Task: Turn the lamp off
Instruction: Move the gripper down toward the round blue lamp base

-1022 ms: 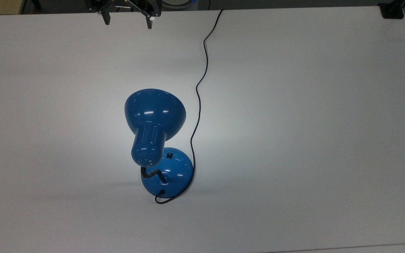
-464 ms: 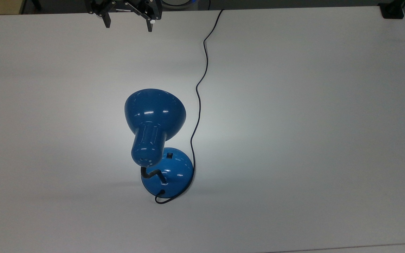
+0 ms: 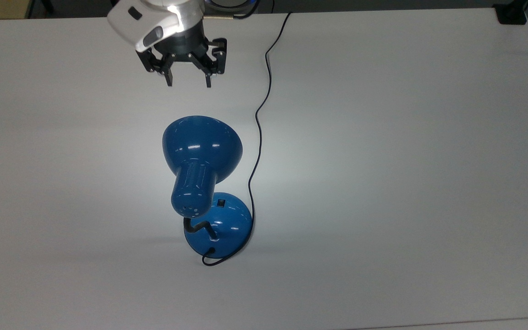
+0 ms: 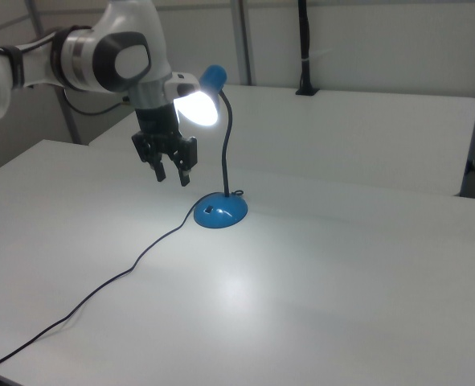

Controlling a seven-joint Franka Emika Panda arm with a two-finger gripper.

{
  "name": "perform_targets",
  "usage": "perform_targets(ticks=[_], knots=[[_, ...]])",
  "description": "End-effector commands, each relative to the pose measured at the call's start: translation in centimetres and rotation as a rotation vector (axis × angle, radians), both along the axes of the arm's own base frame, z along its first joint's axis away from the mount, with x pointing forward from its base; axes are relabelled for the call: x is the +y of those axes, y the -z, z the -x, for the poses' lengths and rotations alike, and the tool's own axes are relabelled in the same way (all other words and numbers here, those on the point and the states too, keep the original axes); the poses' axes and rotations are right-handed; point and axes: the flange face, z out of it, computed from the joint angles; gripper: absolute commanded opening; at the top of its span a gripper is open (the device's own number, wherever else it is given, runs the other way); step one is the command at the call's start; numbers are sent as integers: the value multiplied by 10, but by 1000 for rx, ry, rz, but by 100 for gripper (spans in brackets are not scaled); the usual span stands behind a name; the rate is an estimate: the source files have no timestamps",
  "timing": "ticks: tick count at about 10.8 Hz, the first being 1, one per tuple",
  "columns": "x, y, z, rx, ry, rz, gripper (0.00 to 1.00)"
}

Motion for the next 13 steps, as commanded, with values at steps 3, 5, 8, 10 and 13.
perform_targets(ticks=[3,5,8,10,13], knots=[[34,81,-58,-166,-54,-48,0],[44,111,-77,-251,-44,-42,0],[48,145,-92,-315,-23,-33,0],[52,161,-98,-340,-37,-21,0],[57,182,-101,-334,-49,-12,0]])
